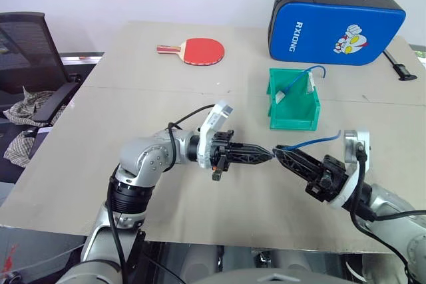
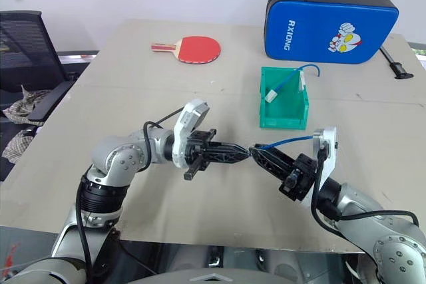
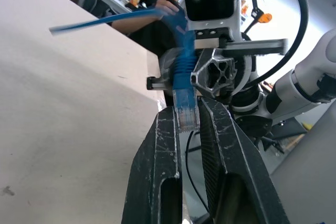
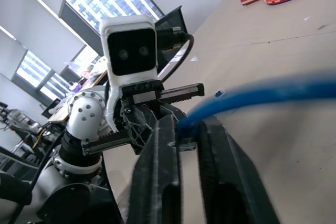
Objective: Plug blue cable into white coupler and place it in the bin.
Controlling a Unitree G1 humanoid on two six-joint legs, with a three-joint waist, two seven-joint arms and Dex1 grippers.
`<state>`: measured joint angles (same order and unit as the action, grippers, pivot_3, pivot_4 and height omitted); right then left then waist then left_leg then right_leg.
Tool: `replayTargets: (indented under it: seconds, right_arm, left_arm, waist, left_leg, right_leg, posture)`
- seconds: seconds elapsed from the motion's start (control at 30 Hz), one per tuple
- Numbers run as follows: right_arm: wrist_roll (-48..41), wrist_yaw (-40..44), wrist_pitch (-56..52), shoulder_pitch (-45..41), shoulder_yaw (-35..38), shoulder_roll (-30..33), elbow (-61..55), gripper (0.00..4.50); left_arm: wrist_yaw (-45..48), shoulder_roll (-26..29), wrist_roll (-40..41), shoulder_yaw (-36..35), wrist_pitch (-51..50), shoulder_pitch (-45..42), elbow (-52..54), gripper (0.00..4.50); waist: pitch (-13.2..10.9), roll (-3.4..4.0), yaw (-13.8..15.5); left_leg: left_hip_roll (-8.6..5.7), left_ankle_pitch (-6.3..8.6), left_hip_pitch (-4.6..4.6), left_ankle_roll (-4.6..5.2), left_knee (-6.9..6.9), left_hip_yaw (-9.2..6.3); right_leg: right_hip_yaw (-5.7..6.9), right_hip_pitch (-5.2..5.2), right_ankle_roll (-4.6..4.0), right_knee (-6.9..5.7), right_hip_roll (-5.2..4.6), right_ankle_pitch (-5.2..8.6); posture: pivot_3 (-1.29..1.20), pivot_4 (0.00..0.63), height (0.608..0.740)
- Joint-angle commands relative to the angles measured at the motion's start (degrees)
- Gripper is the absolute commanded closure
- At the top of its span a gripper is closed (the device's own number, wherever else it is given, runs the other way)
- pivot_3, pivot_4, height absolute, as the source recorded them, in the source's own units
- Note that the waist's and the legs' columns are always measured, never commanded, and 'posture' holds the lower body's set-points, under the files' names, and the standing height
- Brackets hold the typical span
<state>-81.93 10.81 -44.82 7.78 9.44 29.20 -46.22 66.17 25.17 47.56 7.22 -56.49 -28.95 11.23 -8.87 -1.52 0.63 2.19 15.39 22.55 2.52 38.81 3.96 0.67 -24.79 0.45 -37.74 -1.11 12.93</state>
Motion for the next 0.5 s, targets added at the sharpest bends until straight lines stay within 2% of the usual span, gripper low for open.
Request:
replayTargets:
  seconds: [0.03,0.07,0.1,0.17,0.2,0.27,0.43,0.5]
  right_arm:
    - [-1.4,-0.3,1.4,-0.5,-0.4,1.0,-0.6,4.50]
    - [-1.6,-0.4,1.8,-0.7,-0.4,1.1,-0.5,4.50]
    - [-1.9,-0.4,2.2,-0.9,-0.3,1.2,-0.2,4.50]
    - [-1.8,-0.2,2.8,-1.4,-0.2,1.4,0.4,4.50]
    - [-1.6,0.1,3.1,-1.6,0.0,1.6,0.8,4.50]
    - [-0.6,0.8,3.6,-2.0,0.2,1.8,1.5,4.50]
    - [3.2,3.3,4.8,-2.0,0.1,2.4,3.6,4.50]
    - [4.7,4.1,5.1,-1.8,-0.5,2.2,4.0,4.50]
  left_arm:
    - [-0.2,0.2,1.6,-1.7,1.6,-0.1,2.5,4.03]
    - [-0.5,0.4,1.2,-2.0,2.1,0.1,2.5,3.55]
    - [-1.2,0.6,0.4,-2.4,3.1,0.4,2.5,3.41]
    - [-2.6,1.6,-1.4,-3.3,5.4,1.5,3.1,2.33]
    - [-3.3,2.3,-2.2,-3.8,6.4,2.2,3.4,2.01]
    - [-4.6,4.5,-4.0,-5.7,8.9,4.1,4.1,1.11]
    - [-11.2,10.0,-17.1,-11.7,25.3,10.1,-0.1,1.11]
    - [-13.1,10.7,-19.8,-13.0,28.9,11.7,-1.5,1.11]
  waist:
    - [0.0,0.00,0.0]
    - [0.0,0.00,0.0]
    - [0.0,0.00,0.0]
    - [0.0,0.00,-0.1]
    - [0.0,0.00,-0.2]
    - [0.0,0.00,-0.2]
    - [0.0,0.01,-0.1]
    - [0.0,0.01,0.1]
  left_leg:
    - [0.00,0.00,0.00,0.00,0.00,0.00]
    - [0.00,0.00,0.00,0.00,0.00,0.00]
    - [0.00,0.00,0.00,0.00,0.00,0.00]
    - [0.01,0.00,-0.01,0.00,0.00,0.01]
    - [0.01,0.00,0.00,0.00,0.00,0.01]
    - [0.03,0.00,-0.01,0.00,0.00,0.01]
    - [0.06,0.00,-0.02,0.00,-0.03,0.00]
    - [0.07,0.00,-0.01,0.00,-0.03,0.01]
  right_leg:
    - [0.00,0.00,0.00,0.00,0.00,0.00]
    - [0.00,0.00,0.00,0.00,0.00,0.00]
    - [0.00,0.00,0.00,0.00,0.00,0.00]
    - [-0.02,0.00,0.00,0.01,0.00,0.00]
    - [-0.02,0.00,0.00,0.01,0.00,0.00]
    - [-0.02,-0.01,0.00,0.00,0.01,0.00]
    - [-0.01,-0.02,-0.02,0.01,0.00,0.01]
    - [0.00,-0.02,-0.05,0.02,-0.11,0.02]
  posture:
    - [0.00,0.150,0.729]
    - [0.00,0.150,0.729]
    - [0.00,0.150,0.729]
    - [0.00,0.150,0.729]
    - [0.00,0.150,0.729]
    - [0.00,0.150,0.729]
    - [0.00,0.150,0.729]
    - [0.00,0.150,0.729]
